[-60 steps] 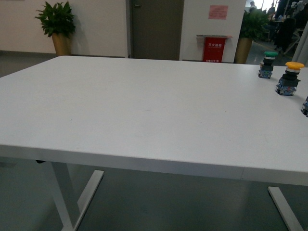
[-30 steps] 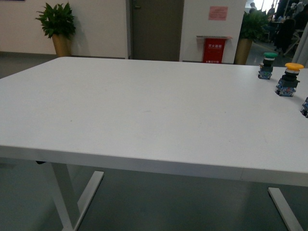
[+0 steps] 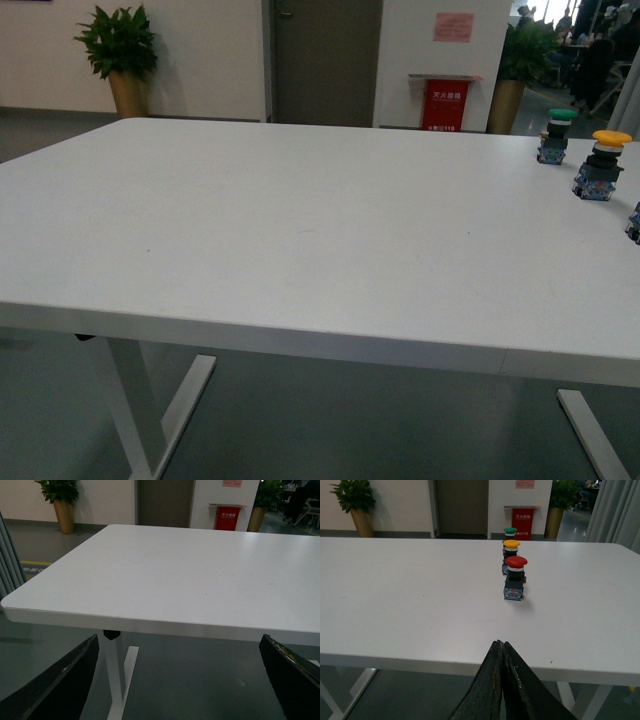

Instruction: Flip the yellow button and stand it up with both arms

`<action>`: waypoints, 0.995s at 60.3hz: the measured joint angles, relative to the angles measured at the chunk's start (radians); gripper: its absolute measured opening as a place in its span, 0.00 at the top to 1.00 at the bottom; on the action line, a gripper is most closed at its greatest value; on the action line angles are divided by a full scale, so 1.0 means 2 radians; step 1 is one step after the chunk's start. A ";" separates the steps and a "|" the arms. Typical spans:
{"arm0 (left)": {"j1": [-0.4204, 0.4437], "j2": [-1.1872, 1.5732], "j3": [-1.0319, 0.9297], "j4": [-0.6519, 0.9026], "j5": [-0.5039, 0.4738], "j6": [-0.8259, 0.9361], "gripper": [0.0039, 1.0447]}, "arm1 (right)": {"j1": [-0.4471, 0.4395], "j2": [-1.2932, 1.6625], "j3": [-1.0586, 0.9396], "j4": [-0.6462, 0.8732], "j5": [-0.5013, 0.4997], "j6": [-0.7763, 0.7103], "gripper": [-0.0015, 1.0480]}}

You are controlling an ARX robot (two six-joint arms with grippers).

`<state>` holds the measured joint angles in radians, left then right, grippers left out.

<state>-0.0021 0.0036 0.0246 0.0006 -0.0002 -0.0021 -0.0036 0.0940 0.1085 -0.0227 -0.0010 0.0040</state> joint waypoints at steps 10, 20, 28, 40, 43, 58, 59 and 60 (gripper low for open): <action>0.000 0.000 0.000 0.000 0.000 0.000 0.06 | 0.000 -0.010 -0.014 0.004 0.000 0.000 0.97; 0.000 0.000 0.000 0.000 0.000 0.000 0.06 | 0.000 -0.018 -0.022 0.005 0.000 0.000 0.97; 0.000 0.000 0.000 0.000 0.000 0.000 0.06 | 0.000 -0.022 -0.028 0.006 0.000 0.000 0.97; 0.000 0.000 0.000 0.000 0.000 0.000 0.06 | 0.000 -0.043 -0.049 0.009 0.000 0.000 0.97; 0.000 0.000 0.000 0.000 0.000 0.000 0.06 | 0.000 -0.043 -0.049 0.010 0.000 0.000 0.97; 0.000 0.000 0.000 0.000 0.000 0.000 0.06 | 0.000 -0.044 -0.049 0.010 0.000 0.000 0.97; 0.000 0.000 0.000 0.000 0.000 0.000 0.06 | 0.000 -0.044 -0.049 0.010 0.000 0.000 0.97; 0.000 0.000 0.000 0.000 0.000 0.000 0.06 | 0.000 -0.044 -0.049 0.010 0.000 0.000 0.97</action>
<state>-0.0021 0.0040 0.0246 0.0006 -0.0002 -0.0021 -0.0036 0.0051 0.0105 -0.0036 -0.0010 0.0036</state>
